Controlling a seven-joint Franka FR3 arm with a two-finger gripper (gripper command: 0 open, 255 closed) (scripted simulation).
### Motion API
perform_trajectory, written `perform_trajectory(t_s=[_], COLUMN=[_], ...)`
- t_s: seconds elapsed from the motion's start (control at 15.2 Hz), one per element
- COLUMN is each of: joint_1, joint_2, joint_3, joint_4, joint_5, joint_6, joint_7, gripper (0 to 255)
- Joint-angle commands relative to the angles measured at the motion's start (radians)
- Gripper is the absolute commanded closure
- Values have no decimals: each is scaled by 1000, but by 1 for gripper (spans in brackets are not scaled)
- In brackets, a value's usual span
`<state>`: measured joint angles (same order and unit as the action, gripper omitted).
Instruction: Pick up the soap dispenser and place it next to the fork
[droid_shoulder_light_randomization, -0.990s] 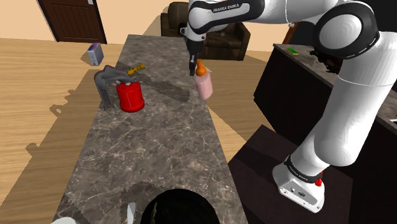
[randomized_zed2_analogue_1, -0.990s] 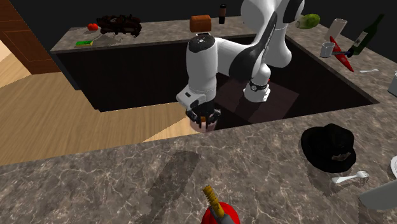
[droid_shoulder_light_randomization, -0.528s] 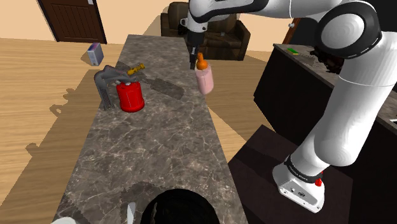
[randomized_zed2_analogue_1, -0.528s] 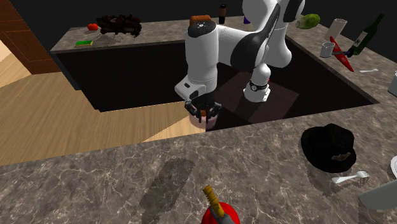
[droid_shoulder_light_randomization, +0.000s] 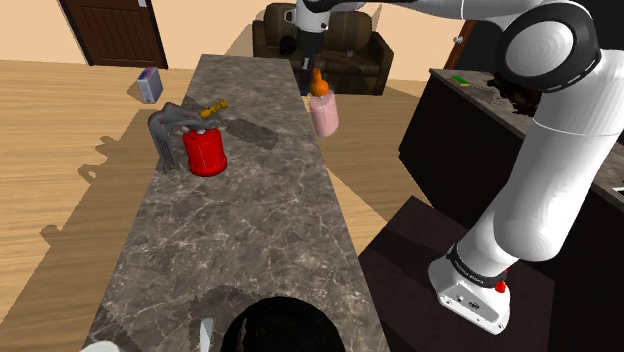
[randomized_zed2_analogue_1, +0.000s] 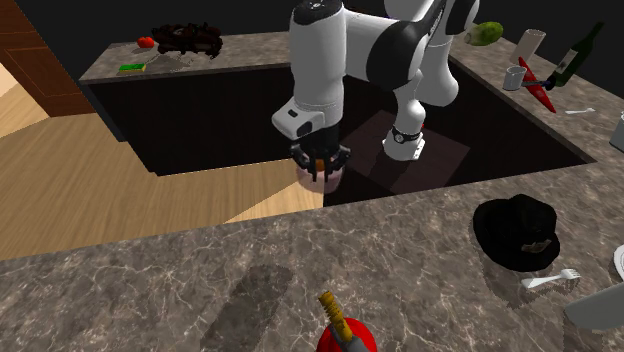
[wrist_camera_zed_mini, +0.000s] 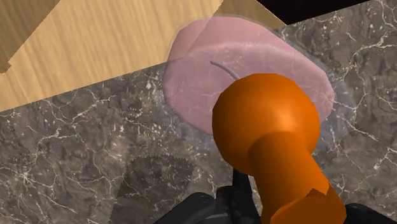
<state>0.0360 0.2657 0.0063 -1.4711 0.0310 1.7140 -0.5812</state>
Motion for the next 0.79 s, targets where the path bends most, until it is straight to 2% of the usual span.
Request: perform_trajectory(t_s=[0.0,0.73], joint_1=[0,0], joint_2=[3,39], joint_3=[0,0], joint_4=[30,231], joint_5=[0,-1], joint_6=[-27,-192], joint_7=[2,6], gripper=[255,255])
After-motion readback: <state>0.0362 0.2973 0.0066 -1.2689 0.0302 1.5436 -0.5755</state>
